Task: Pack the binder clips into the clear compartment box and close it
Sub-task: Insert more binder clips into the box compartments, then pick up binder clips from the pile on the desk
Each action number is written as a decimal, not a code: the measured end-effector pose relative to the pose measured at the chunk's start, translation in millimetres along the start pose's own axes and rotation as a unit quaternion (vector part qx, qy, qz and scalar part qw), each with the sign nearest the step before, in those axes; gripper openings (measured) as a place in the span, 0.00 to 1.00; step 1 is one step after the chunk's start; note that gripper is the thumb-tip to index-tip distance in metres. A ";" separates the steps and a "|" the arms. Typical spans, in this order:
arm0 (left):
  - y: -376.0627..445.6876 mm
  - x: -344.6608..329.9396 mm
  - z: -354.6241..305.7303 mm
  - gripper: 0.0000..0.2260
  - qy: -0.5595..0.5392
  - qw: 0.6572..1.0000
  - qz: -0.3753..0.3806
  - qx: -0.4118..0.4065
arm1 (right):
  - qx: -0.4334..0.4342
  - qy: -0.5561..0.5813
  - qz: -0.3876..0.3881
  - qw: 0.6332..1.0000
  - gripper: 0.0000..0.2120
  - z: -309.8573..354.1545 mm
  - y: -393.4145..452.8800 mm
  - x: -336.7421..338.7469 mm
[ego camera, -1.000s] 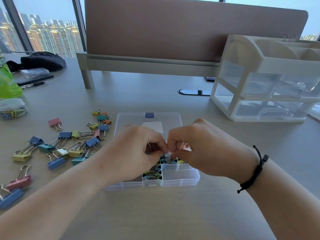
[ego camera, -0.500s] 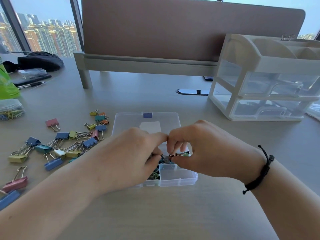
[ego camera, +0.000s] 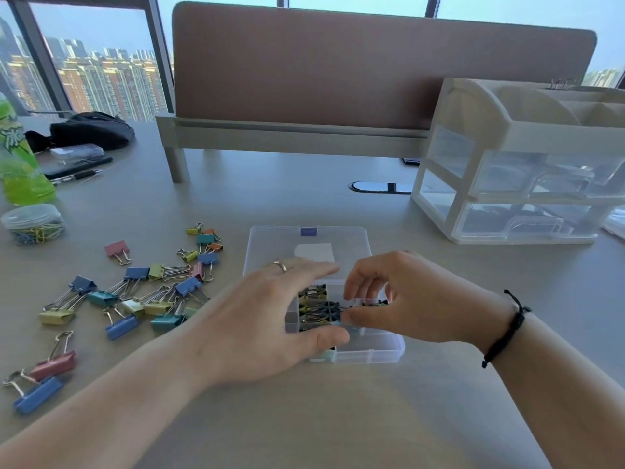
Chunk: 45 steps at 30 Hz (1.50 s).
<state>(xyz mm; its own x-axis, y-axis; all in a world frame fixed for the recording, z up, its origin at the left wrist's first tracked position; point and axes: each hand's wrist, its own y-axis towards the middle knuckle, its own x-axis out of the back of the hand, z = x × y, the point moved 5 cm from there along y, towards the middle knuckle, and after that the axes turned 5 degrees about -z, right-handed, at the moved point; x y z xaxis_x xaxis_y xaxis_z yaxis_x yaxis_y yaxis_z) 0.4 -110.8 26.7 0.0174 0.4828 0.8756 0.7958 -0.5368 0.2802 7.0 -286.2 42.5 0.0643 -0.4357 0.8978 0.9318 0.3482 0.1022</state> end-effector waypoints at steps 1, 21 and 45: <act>0.8 -1.3 0.8 0.38 0.008 1.000 0.012 0.001 | 0.001 -0.001 -0.001 1.000 0.09 -0.6 -0.1 0.4; -12.2 34.1 25.7 0.24 -0.051 0.999 -0.012 -0.010 | 0.079 0.020 -0.219 0.972 0.02 72.1 14.2 -7.9; -53.7 105.7 186.4 0.14 -0.078 0.939 -0.258 0.214 | -0.012 0.103 -0.039 0.994 0.10 154.3 198.1 -82.8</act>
<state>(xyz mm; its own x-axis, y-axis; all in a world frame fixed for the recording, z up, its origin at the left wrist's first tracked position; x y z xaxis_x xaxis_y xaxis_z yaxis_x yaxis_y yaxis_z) 72.3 98.0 30.8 -0.3747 0.7159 0.5892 0.8927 0.1069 0.4378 131.1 -53.2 54.5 0.0614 -0.6226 0.7801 0.9452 0.2874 0.1551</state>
